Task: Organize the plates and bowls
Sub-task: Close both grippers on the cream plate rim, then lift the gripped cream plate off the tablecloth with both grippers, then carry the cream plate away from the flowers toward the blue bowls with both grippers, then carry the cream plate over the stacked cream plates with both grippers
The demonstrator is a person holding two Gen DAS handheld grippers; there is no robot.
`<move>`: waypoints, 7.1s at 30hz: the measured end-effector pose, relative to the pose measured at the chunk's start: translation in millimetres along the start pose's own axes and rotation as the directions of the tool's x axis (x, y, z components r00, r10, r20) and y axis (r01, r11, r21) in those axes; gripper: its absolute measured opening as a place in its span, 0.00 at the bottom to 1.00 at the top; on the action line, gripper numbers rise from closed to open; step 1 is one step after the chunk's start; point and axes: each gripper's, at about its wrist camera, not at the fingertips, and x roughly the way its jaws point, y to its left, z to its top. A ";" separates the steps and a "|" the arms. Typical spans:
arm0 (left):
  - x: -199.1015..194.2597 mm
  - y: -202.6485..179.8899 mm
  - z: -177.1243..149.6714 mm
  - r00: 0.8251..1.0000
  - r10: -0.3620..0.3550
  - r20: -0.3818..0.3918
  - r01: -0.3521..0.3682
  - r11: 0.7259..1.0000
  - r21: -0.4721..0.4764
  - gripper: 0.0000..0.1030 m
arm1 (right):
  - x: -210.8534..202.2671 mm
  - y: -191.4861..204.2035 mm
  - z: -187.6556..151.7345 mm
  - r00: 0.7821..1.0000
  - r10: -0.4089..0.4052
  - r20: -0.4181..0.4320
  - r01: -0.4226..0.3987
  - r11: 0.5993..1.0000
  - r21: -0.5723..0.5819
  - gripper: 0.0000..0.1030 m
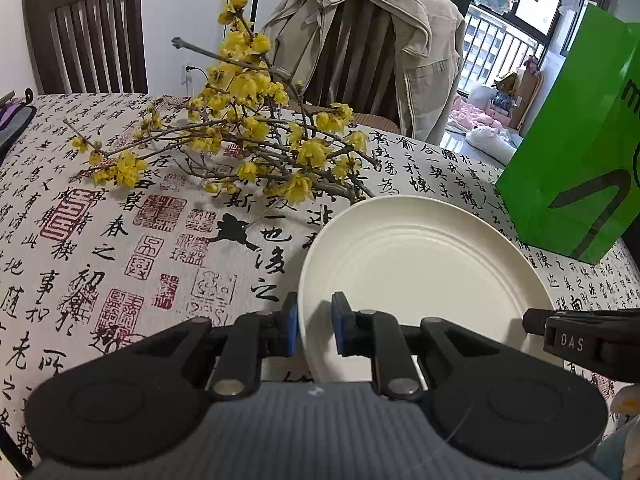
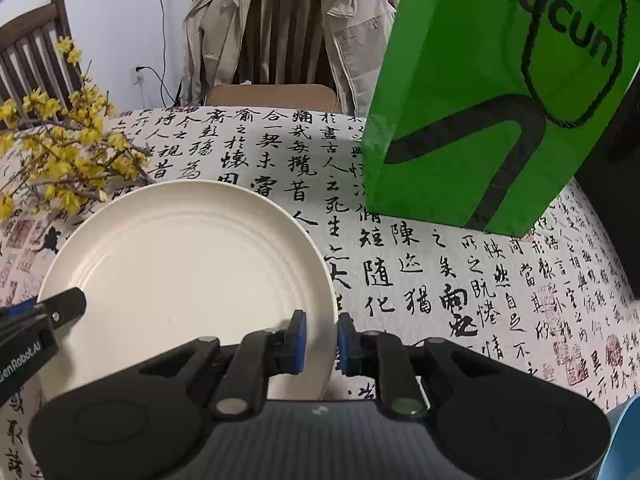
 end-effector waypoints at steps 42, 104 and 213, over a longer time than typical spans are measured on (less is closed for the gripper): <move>-8.5 -4.1 2.2 1.000 0.006 0.030 -0.008 0.999 0.050 0.17 | -12.8 -2.1 -9.4 0.998 -0.002 0.065 0.004 1.000 -0.027 0.09; -93.1 -6.5 13.6 0.978 -0.021 0.208 0.005 0.997 0.077 0.17 | -103.3 -12.6 -27.0 0.962 0.047 0.270 -0.066 0.996 0.061 0.12; -366.2 -33.0 -188.0 0.865 -0.166 0.474 0.038 0.962 0.269 0.18 | -358.6 -76.9 -293.4 0.786 0.048 0.616 -0.155 0.980 0.122 0.12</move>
